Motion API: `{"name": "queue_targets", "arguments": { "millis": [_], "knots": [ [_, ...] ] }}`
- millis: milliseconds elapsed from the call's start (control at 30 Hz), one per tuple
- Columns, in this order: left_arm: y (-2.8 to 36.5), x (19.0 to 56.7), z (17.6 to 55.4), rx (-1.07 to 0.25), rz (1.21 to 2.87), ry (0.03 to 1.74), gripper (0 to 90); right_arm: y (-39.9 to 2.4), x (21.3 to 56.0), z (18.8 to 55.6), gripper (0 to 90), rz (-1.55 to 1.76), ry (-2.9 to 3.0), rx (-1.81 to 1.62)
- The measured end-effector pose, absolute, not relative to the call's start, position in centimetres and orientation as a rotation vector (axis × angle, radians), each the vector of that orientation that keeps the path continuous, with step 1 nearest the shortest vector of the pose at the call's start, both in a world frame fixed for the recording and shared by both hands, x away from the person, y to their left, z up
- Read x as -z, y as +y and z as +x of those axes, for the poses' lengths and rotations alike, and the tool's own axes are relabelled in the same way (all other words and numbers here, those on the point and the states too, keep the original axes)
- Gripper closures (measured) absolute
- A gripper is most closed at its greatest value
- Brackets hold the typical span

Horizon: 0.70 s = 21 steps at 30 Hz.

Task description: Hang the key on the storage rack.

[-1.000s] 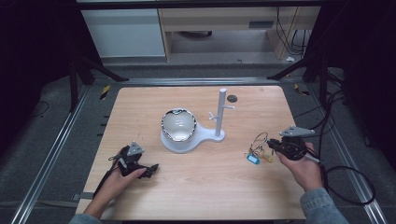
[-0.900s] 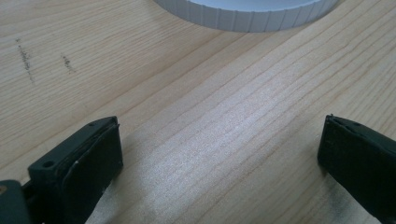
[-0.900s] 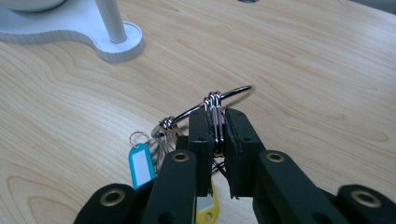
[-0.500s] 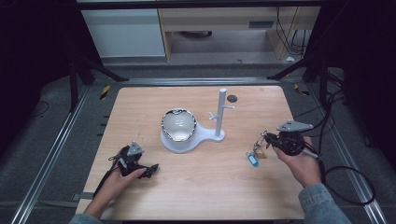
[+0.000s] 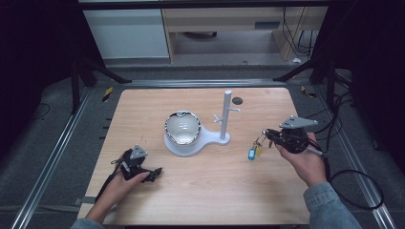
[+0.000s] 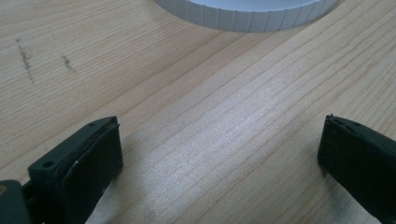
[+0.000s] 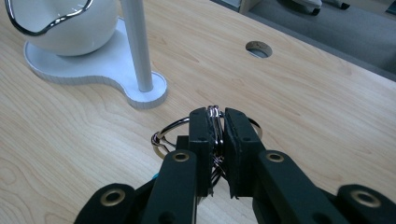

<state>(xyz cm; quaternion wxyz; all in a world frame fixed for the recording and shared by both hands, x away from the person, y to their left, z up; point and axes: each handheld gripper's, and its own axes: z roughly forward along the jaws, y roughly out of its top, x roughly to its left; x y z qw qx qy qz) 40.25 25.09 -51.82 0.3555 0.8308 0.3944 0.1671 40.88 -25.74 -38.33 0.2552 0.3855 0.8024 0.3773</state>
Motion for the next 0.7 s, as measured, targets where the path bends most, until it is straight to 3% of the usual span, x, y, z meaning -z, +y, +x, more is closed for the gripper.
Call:
{"name": "queue_targets", "arguments": {
  "millis": [700],
  "knots": [
    [25.1,51.8,40.2,-0.432,2.146,1.019,0.0,-24.7,35.8,41.3,82.4,0.989,2.169,-1.063]
  ]
}}
